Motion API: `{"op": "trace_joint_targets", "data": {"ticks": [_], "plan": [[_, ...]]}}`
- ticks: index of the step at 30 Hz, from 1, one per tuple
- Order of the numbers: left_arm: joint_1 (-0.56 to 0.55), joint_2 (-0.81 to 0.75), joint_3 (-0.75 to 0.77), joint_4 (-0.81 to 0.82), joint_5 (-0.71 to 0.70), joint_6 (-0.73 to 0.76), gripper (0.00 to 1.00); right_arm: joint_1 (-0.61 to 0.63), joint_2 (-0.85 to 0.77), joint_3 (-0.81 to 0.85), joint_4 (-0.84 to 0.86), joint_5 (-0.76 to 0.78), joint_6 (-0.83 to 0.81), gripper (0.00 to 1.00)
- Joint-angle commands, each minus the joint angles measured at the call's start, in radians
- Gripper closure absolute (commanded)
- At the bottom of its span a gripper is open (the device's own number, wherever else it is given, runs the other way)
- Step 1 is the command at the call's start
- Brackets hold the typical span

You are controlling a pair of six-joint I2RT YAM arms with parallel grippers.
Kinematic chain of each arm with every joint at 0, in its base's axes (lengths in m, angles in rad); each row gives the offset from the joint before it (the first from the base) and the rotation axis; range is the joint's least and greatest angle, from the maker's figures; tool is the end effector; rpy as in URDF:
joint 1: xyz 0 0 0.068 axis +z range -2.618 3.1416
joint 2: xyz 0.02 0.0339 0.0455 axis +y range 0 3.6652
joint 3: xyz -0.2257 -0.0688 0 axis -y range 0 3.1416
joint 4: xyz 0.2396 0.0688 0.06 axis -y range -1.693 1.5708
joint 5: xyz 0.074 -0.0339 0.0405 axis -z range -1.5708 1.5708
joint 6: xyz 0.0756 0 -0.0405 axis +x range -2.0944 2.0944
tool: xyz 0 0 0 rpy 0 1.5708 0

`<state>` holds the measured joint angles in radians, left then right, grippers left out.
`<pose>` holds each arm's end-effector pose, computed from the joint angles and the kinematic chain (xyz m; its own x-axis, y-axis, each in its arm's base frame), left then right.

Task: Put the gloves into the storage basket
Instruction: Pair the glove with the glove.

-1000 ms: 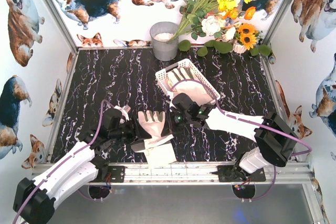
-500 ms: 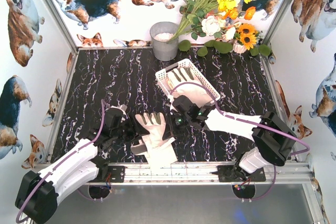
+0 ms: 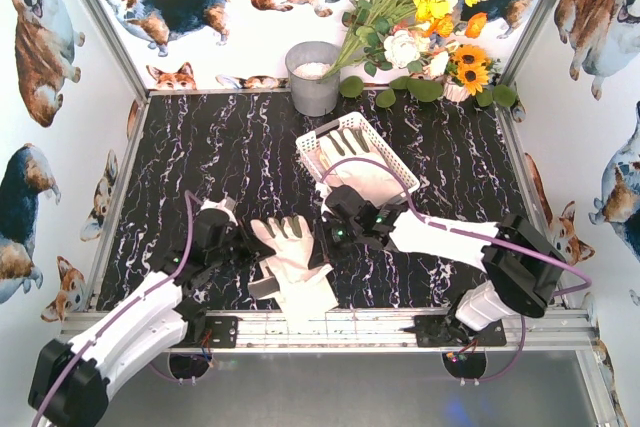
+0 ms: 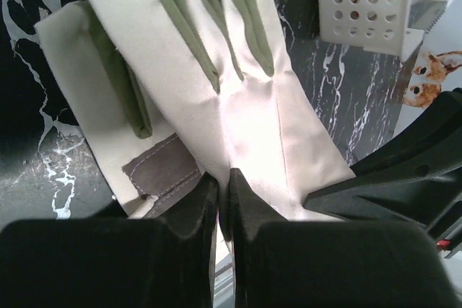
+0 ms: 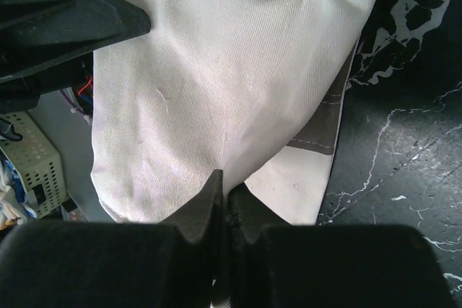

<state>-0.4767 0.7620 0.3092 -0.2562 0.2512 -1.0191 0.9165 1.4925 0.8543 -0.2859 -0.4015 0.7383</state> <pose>0.1781 -0.1131 0.1226 -0.8245 -0.5026 -0.2600 -0.1719 0.6601 -0.7312 0.1695 0.2696 0.1294 -0.9473 -0.2171 -0.2357 -0.3193 0.7023 0.6362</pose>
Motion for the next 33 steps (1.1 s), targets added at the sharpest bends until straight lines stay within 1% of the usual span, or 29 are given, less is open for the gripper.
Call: {"op": "trace_joint_targets", "data": {"ticks": [1,9,12,17,23,27,33], "plan": [[0.01,-0.093,0.034,-0.079,-0.041,0.062,1.0,0.031,-0.07,0.027,-0.03,0.059,-0.058,1.0],[0.01,-0.262,0.004,-0.184,-0.029,0.035,1.0,0.085,-0.038,0.086,-0.078,0.096,-0.116,1.0],[0.01,-0.294,-0.004,-0.226,-0.037,0.025,1.0,0.088,-0.018,0.102,-0.106,0.107,-0.116,1.0],[0.01,-0.273,-0.05,-0.236,-0.003,-0.013,1.0,0.088,0.031,0.136,-0.16,0.106,-0.114,1.0],[0.01,-0.213,-0.074,-0.21,0.002,-0.009,1.0,0.088,0.1,0.181,-0.22,0.078,-0.111,1.0],[0.009,-0.155,-0.078,-0.174,0.009,0.001,0.96,0.088,0.131,0.203,-0.248,0.067,-0.109,1.0],[0.01,-0.104,-0.089,-0.156,-0.001,0.005,0.96,0.088,0.173,0.229,-0.298,0.068,-0.103,1.0]]}}
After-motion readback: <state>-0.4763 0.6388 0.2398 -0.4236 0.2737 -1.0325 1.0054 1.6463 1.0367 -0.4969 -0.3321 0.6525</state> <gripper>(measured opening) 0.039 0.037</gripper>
